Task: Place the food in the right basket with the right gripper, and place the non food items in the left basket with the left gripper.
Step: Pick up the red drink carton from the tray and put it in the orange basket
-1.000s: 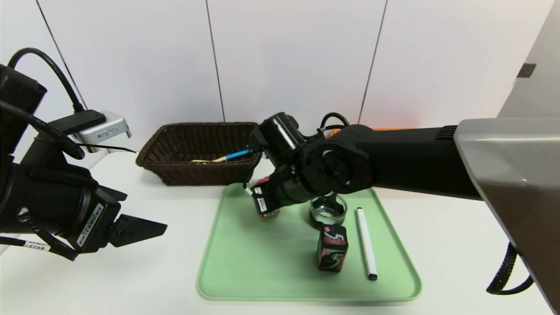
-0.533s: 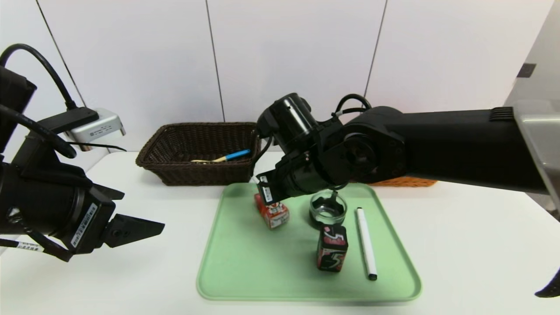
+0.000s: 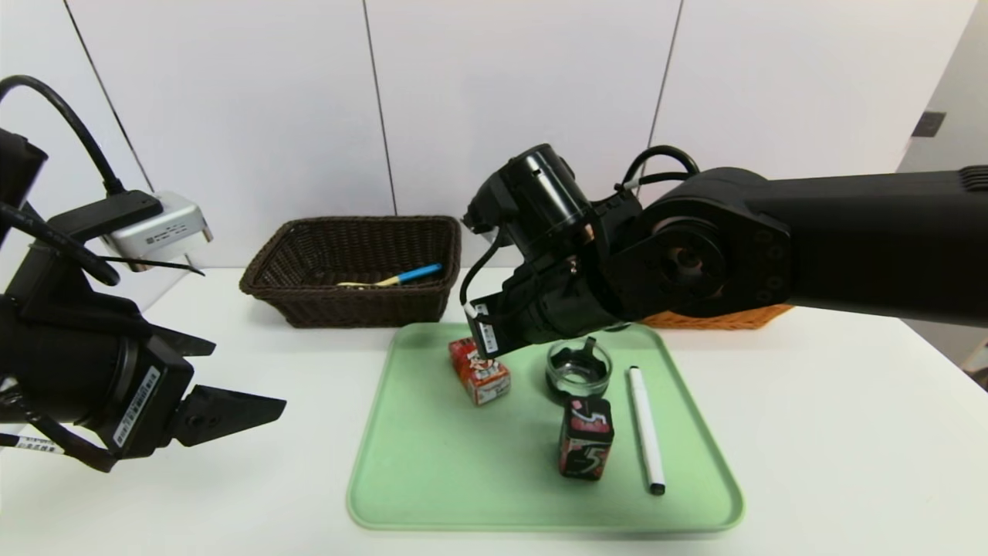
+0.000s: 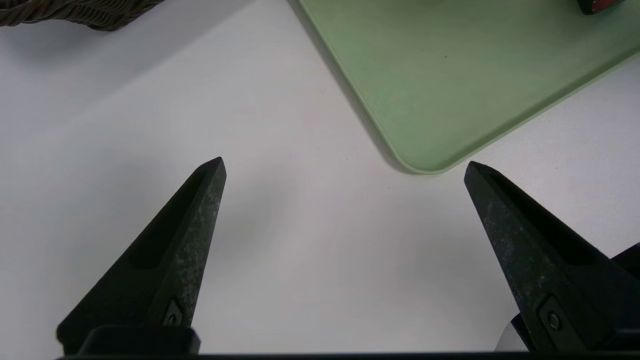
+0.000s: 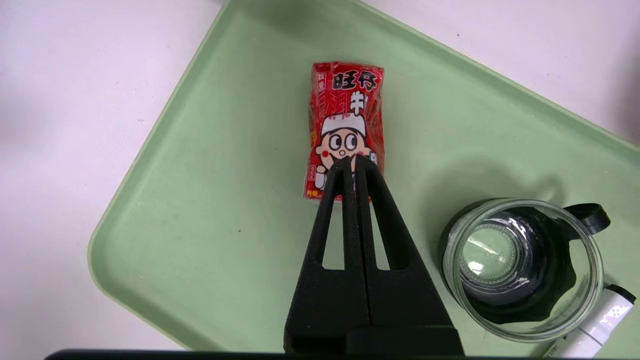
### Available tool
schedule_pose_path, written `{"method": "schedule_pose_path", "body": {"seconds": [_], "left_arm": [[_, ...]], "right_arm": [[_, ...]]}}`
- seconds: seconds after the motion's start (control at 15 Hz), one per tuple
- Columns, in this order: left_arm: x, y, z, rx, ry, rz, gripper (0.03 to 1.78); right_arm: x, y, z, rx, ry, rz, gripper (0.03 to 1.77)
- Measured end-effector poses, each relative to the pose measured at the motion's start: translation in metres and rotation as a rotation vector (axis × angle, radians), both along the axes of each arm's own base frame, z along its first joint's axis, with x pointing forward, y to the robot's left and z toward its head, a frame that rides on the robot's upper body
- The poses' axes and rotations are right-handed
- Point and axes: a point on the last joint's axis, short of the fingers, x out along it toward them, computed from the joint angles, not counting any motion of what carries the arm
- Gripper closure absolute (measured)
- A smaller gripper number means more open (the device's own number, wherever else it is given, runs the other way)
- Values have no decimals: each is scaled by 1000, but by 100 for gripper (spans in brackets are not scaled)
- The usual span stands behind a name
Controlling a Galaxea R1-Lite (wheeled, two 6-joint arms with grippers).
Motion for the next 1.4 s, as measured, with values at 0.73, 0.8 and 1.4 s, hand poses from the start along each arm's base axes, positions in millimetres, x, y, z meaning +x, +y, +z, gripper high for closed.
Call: {"method": "schedule_pose_path", "body": {"seconds": [0.73, 0.8, 1.4], "left_arm": [[-2, 1, 0, 0, -2, 1, 12], [-2, 1, 0, -1, -3, 2, 12], [-2, 1, -6, 4, 19, 7, 12]], "right_arm": [[11, 12, -14, -15, 4, 16, 129], [13, 14, -15, -13, 2, 17, 114], [31, 31, -39, -81, 13, 43, 42]]}}
